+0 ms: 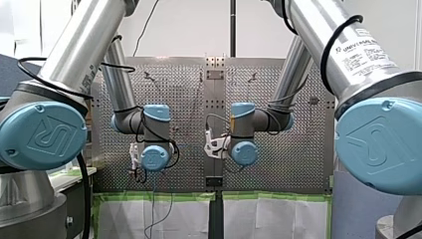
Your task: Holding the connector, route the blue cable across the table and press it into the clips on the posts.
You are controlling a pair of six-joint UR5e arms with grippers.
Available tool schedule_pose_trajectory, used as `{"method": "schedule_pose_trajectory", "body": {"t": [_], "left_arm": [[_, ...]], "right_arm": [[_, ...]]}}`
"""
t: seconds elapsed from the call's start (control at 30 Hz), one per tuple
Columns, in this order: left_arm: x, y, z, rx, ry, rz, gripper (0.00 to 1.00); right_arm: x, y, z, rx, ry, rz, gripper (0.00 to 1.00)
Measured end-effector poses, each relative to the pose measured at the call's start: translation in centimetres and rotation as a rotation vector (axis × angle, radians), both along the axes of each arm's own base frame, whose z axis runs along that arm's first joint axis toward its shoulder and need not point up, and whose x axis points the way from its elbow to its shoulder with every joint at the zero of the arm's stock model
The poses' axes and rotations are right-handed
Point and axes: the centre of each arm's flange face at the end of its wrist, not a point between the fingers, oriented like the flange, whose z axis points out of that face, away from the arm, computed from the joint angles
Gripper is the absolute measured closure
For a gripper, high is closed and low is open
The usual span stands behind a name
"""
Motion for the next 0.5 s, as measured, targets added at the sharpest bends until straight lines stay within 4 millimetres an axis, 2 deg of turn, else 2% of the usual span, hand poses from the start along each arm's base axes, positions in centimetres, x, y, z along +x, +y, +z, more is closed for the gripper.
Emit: {"method": "schedule_pose_trajectory", "body": {"t": [0.4, 0.5], "left_arm": [[-0.01, -0.01, -0.04, 0.001, 0.001, -0.001, 0.98], [-0.01, -0.01, -0.05, 0.002, 0.001, -0.001, 0.98]], "right_arm": [[0.02, 0.00, -0.03, 0.000, 0.002, 0.000, 1.00], [0.33, 0.48, -0.64, 0.013, 0.018, 0.010, 1.00]]}}
